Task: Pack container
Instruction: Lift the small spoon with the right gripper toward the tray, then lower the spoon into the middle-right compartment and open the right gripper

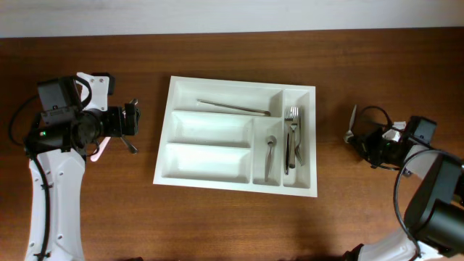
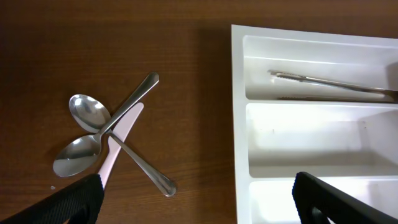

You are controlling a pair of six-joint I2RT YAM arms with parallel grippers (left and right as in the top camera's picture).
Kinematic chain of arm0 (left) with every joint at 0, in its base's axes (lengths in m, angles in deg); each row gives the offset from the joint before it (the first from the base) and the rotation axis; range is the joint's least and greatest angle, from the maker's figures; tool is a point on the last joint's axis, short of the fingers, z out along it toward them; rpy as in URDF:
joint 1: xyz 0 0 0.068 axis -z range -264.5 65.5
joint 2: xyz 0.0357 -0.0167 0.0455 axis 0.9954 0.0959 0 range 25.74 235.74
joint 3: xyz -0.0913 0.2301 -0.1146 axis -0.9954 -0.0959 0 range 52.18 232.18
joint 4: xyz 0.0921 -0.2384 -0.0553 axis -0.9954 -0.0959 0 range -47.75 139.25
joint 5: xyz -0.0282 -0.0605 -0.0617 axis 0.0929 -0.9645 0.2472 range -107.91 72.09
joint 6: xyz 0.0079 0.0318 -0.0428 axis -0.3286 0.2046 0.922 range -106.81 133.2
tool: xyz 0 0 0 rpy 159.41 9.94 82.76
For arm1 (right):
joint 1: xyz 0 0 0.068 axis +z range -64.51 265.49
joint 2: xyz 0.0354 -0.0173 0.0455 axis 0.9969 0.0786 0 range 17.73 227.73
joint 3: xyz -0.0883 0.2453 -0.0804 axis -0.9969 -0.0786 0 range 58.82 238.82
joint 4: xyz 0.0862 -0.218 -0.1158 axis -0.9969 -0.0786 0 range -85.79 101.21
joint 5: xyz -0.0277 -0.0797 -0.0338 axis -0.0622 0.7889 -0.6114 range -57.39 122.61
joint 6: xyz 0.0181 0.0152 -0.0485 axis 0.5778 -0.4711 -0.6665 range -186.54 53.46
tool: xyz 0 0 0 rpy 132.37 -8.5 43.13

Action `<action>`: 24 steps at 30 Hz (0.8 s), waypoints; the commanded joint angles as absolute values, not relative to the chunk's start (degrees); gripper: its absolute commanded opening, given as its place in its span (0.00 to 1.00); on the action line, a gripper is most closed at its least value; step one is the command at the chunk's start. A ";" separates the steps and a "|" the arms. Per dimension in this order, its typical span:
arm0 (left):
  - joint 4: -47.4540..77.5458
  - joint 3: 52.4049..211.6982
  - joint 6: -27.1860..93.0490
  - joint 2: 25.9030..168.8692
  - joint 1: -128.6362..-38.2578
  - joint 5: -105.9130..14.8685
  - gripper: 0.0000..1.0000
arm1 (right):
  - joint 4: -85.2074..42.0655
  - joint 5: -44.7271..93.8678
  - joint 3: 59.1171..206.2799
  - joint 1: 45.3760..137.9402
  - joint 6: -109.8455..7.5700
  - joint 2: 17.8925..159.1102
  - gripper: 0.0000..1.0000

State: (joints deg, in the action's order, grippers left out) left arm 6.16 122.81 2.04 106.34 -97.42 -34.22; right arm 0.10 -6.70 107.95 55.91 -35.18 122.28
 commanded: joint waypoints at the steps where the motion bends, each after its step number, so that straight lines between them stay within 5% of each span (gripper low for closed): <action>1: 6.29 123.68 1.10 106.51 -97.58 -35.07 0.99 | -0.93 -8.90 108.14 55.87 -39.40 115.35 0.04; 16: 6.29 123.68 1.10 106.51 -97.58 -35.07 0.99 | -25.54 -10.94 108.14 56.26 -47.71 95.18 0.04; 24: 6.29 123.68 1.10 106.51 -97.58 -35.07 0.99 | -33.63 -10.94 108.14 64.74 -48.06 92.71 0.04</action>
